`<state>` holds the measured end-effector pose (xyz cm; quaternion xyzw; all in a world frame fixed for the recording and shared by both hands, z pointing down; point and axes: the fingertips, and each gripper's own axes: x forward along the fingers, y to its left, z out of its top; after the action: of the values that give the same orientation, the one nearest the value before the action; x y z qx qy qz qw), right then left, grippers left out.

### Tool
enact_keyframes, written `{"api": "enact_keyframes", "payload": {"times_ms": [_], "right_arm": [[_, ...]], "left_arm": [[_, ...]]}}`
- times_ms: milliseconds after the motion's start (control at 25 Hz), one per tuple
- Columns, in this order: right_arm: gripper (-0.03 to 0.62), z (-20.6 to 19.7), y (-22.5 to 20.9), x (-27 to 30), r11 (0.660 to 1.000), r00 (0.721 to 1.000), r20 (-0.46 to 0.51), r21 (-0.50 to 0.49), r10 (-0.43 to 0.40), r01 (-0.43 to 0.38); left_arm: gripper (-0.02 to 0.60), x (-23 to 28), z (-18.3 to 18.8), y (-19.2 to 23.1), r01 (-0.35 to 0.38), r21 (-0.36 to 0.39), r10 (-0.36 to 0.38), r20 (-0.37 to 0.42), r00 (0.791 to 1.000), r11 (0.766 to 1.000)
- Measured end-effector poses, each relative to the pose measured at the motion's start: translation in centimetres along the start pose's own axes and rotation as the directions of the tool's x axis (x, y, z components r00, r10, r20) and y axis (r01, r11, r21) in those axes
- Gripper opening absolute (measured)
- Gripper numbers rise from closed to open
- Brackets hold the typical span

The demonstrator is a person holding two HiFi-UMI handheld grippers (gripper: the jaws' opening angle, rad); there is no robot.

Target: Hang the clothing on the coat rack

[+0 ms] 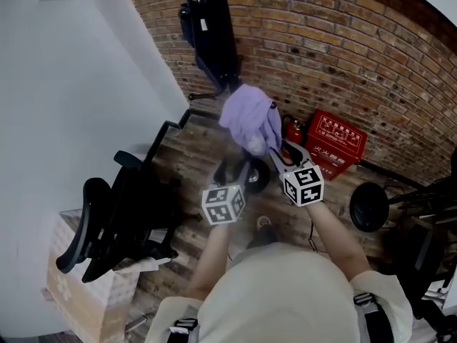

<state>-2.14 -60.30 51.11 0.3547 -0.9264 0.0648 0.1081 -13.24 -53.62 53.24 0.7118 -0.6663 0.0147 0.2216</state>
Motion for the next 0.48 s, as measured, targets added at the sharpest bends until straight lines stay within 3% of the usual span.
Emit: {"api": "enact_keyframes", "payload": {"times_ms": [120,200,480], "right_arm": [[0.128,0.4,2.0,-2.9,1.0,1.0,0.026,-0.008,0.003,-0.003],[0.102,0.7,3.3,-5.1,1.0,0.999,0.043,-0.008,0.004,-0.004],[0.027,0.7,7.8,-12.9,1.0,0.996,0.086,-0.013,0.024,-0.023]], "left_arm": [[0.125,-3.2,0.0,-0.5,-0.018,-0.016,0.019,0.037,0.999,1.0],[0.074,-5.3,-0.1,-1.1,-0.02,-0.024,0.021,0.06,0.998,1.0],[0.026,-12.4,-1.8,-4.2,-0.016,-0.005,0.017,0.094,0.995,1.0]]}}
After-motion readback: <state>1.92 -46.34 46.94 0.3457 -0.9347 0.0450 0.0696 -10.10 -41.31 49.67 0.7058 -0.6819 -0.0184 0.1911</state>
